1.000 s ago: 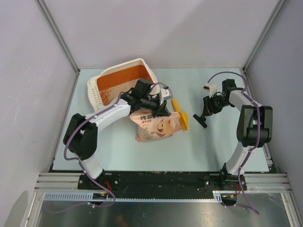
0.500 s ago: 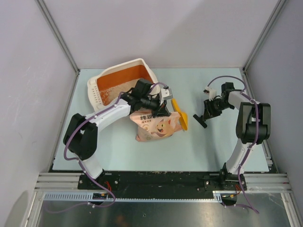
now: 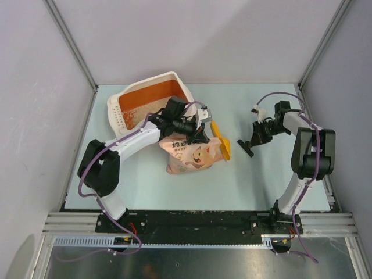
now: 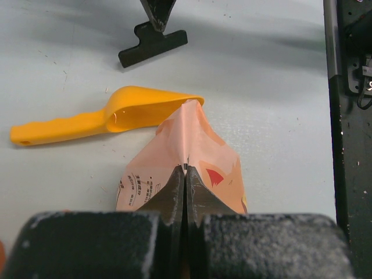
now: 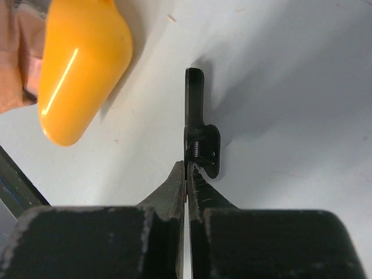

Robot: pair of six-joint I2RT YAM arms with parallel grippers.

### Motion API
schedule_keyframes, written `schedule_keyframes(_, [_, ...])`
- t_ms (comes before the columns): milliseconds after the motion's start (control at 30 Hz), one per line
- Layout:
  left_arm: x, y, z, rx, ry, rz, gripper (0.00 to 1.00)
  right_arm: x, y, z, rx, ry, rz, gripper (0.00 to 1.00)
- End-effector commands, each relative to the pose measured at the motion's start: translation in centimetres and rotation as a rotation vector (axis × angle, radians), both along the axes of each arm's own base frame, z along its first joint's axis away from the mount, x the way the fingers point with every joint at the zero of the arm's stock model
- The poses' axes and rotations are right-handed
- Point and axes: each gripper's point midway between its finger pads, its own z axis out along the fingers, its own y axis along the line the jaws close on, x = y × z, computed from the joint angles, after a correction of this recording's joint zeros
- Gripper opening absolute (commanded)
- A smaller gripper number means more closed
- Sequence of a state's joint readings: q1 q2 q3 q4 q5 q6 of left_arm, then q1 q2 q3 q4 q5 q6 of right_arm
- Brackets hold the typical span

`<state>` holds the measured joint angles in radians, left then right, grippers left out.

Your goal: Fill the litter box with clean litter

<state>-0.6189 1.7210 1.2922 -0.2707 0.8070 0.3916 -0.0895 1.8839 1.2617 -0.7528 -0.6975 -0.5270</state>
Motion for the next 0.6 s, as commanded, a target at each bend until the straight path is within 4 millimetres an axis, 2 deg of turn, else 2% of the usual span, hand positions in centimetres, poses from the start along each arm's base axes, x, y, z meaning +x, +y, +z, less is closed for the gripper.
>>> schedule_keyframes(0, [-0.4, -0.8, 0.5, -0.024, 0.012, -0.019, 0.0, 0.4, 0.3, 6.0, -0.021, -0.216, 0.122, 0.0])
schedule_keyframes(33, [-0.4, -0.9, 0.4, -0.025, 0.016, -0.02, 0.0, 0.8, 0.3, 8.3, -0.034, -0.296, 0.136, 0.0])
schedule_keyframes(100, [-0.5, -1.0, 0.5, -0.028, 0.017, -0.025, 0.0, 0.8, 0.4, 10.6, -0.042, -0.39, 0.187, 0.0])
schedule_keyframes(133, [-0.4, -1.0, 0.5, -0.028, 0.017, -0.025, 0.0, 0.7, 1.0, 12.4, -0.018, -0.455, 0.228, 0.0])
schedule_keyframes(200, [-0.3, -1.1, 0.6, -0.03, 0.014, -0.026, 0.0, -0.9, 2.3, 15.6, -0.004, -0.575, 0.339, 0.0])
schedule_keyframes(267, [-0.2, -1.2, 0.6, -0.032, 0.01, -0.028, 0.0, -2.9, 4.0, 17.0, 0.015, -0.614, 0.427, 0.0])
schedule_keyframes(300, [-0.2, -1.3, 0.6, -0.032, 0.013, -0.029, 0.0, -3.7, 4.2, 18.0, -0.013, -0.673, 0.479, 0.0])
schedule_keyframes(333, [-0.1, -1.3, 0.7, -0.034, 0.013, -0.03, 0.0, -5.3, 6.6, 18.0, 0.003, -0.675, 0.577, 0.0])
schedule_keyframes(367, [-0.2, -1.3, 0.7, -0.036, 0.014, -0.032, 0.0, -6.8, 7.2, 17.9, 0.002, -0.657, 0.626, 0.0])
schedule_keyframes(433, [-0.3, -1.4, 0.7, -0.035, 0.017, -0.034, 0.0, -8.4, 8.4, 17.9, -0.006, -0.658, 0.71, 0.0])
schedule_keyframes(567, [-0.5, -1.3, 0.9, -0.04, 0.018, -0.038, 0.0, -9.7, 9.4, 17.4, -0.001, -0.632, 0.769, 0.0])
